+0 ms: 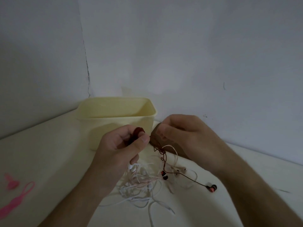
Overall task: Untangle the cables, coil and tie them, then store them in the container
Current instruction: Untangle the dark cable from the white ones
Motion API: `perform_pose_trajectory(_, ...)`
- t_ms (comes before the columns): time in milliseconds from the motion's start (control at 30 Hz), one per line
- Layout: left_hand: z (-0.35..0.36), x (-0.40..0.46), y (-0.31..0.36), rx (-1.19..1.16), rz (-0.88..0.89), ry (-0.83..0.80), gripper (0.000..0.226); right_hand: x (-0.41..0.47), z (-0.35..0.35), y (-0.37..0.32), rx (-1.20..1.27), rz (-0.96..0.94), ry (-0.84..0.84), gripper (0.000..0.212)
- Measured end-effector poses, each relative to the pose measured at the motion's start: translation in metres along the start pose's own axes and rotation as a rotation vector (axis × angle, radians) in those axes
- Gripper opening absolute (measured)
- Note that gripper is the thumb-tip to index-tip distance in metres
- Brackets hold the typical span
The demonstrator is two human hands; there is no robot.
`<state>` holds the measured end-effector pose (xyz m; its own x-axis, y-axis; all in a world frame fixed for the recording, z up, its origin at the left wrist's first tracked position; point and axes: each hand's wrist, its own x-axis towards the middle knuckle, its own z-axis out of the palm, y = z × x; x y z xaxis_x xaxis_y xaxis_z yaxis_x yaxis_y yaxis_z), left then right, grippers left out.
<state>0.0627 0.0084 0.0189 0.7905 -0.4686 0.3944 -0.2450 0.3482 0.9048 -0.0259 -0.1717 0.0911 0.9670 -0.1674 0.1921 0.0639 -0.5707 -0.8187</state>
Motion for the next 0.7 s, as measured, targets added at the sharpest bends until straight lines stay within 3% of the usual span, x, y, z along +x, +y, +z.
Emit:
perform_pose_trajectory(67, 0.0, 0.0, 0.0, 0.009, 0.009, -0.002, 0.014, -0.002, 0.009, -0.003, 0.039, -0.05, -0.03, 0.016)
perform_pose_trajectory(333, 0.0, 0.0, 0.001, 0.045, 0.021, -0.019, 0.02, -0.002, 0.012, 0.004, 0.098, -0.057, 0.072, 0.016)
perform_pose_trajectory(533, 0.001, 0.001, 0.002, 0.054, 0.007, 0.102, 0.025, 0.0, 0.01, 0.006, 0.211, 0.007, 0.194, 0.018)
perform_pose_trajectory(700, 0.001, 0.001, 0.002, 0.054, 0.015, 0.161, 0.025, 0.003, 0.005, 0.013, 0.474, 0.133, 0.042, 0.026)
